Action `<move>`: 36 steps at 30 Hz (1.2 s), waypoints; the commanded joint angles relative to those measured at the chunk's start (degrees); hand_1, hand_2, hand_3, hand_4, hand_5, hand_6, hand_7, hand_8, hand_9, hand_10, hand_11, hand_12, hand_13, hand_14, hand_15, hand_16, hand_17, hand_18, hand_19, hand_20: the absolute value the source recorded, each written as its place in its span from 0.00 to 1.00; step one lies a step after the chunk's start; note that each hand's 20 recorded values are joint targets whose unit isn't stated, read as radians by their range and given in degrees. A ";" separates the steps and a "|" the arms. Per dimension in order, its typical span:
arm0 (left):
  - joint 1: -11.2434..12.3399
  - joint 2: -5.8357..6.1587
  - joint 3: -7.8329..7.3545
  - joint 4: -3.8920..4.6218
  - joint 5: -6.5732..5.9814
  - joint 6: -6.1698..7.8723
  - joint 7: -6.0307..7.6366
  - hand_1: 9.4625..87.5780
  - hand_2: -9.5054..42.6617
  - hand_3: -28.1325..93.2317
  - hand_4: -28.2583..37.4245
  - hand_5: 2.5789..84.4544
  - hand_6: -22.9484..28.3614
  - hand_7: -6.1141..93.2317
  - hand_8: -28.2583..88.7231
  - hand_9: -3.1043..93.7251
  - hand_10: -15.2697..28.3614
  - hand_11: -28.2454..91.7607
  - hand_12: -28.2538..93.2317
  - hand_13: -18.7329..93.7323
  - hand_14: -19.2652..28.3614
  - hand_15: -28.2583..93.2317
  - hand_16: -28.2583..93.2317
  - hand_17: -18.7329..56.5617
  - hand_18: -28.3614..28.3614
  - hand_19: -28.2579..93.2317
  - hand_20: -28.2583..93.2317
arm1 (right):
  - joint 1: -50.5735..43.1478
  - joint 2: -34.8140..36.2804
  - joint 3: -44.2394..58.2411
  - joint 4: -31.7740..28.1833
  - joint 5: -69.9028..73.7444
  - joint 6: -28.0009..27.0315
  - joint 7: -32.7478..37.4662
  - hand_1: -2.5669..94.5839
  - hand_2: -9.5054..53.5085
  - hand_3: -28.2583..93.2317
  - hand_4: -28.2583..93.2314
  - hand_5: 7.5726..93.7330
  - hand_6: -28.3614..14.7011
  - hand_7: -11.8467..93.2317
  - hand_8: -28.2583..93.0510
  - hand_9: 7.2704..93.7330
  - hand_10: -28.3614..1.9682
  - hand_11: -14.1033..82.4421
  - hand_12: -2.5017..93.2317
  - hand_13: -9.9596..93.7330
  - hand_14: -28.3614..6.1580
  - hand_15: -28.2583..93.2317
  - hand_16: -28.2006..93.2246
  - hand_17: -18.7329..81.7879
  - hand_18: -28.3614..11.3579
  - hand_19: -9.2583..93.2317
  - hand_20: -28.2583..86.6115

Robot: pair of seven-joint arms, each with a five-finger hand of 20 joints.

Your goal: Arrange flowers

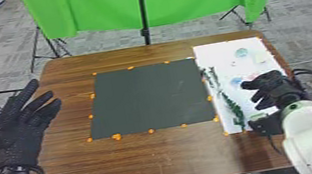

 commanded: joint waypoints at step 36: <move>-0.79 -0.53 0.47 0.61 0.36 -0.14 -1.89 0.14 0.34 0.87 0.03 0.41 0.62 0.19 0.17 0.38 0.83 0.48 0.34 0.39 1.00 0.71 0.14 0.15 0.95 0.71 0.45 | 18.89 3.11 -27.25 5.59 -18.48 -26.72 18.08 0.37 0.03 0.80 0.05 0.60 0.43 0.30 0.15 0.72 0.22 0.47 0.21 0.74 0.36 0.79 0.33 0.53 0.05 1.00 0.26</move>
